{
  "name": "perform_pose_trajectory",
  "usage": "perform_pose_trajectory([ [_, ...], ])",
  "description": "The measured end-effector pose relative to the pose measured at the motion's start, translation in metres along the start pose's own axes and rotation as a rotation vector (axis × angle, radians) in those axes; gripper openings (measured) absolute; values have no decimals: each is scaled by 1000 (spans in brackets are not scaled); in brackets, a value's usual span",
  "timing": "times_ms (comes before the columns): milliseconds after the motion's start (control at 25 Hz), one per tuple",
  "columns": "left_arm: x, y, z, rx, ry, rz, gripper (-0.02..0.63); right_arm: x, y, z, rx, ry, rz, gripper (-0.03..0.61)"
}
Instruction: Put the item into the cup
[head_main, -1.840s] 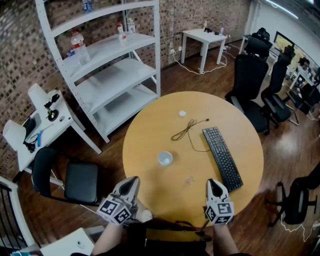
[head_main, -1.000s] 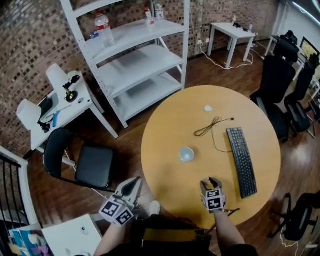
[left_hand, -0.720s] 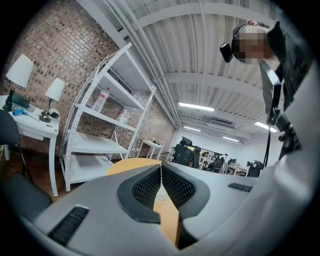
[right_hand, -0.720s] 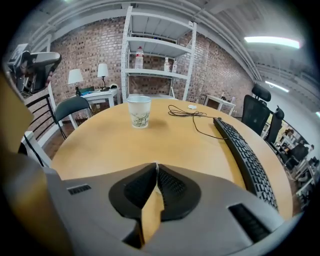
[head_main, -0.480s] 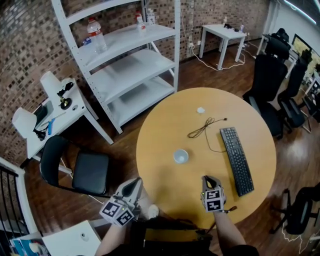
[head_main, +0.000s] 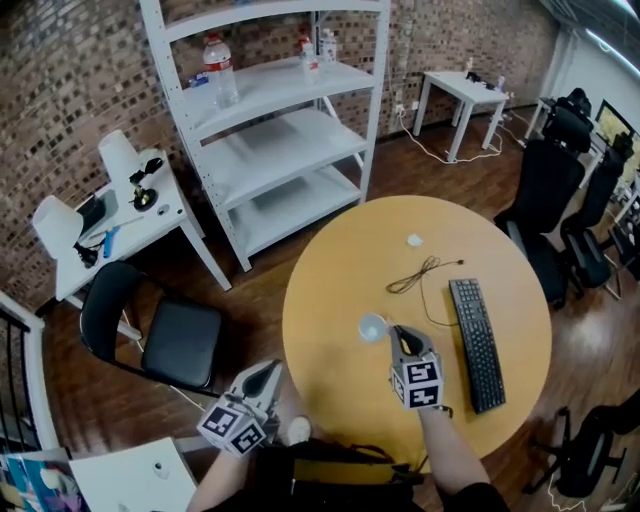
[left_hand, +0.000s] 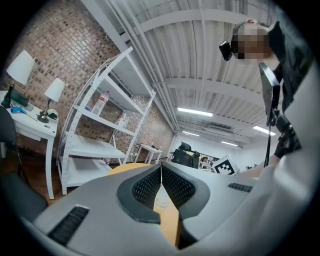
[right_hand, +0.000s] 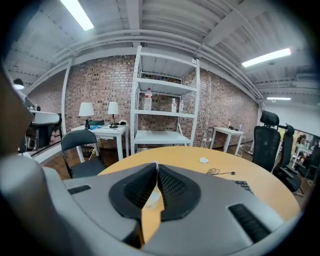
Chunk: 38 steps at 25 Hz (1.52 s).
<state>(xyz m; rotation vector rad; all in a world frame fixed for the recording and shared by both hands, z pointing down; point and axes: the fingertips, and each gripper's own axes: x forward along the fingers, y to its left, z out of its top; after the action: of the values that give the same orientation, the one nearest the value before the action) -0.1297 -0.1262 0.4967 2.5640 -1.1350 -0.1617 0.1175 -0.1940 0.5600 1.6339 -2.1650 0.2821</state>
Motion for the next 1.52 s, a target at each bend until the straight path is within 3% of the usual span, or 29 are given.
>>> perform_pose_trajectory([
  [320, -36, 39, 10, -16, -39, 138, 2, 47, 12, -6, 60, 73, 50, 19],
  [480, -39, 48, 3, -37, -25, 138, 2, 55, 15, -13, 65, 81, 53, 98],
  [600, -35, 49, 3, -25, -25, 132, 2, 55, 15, -16, 77, 71, 55, 98],
  [840, -19, 41, 8, -10, -10, 81, 2, 21, 3, -1, 132, -10, 8, 98],
  [1200, 17, 6, 6, 24, 5, -50, 2, -101, -70, 9, 318, -289, -112, 96],
  [1280, 25, -6, 4, 36, 10, -79, 2, -126, -81, 6, 321, -360, -123, 64],
  [1520, 40, -34, -14, 23, 48, -159, 2, -185, -103, -11, 360, -414, -238, 9],
])
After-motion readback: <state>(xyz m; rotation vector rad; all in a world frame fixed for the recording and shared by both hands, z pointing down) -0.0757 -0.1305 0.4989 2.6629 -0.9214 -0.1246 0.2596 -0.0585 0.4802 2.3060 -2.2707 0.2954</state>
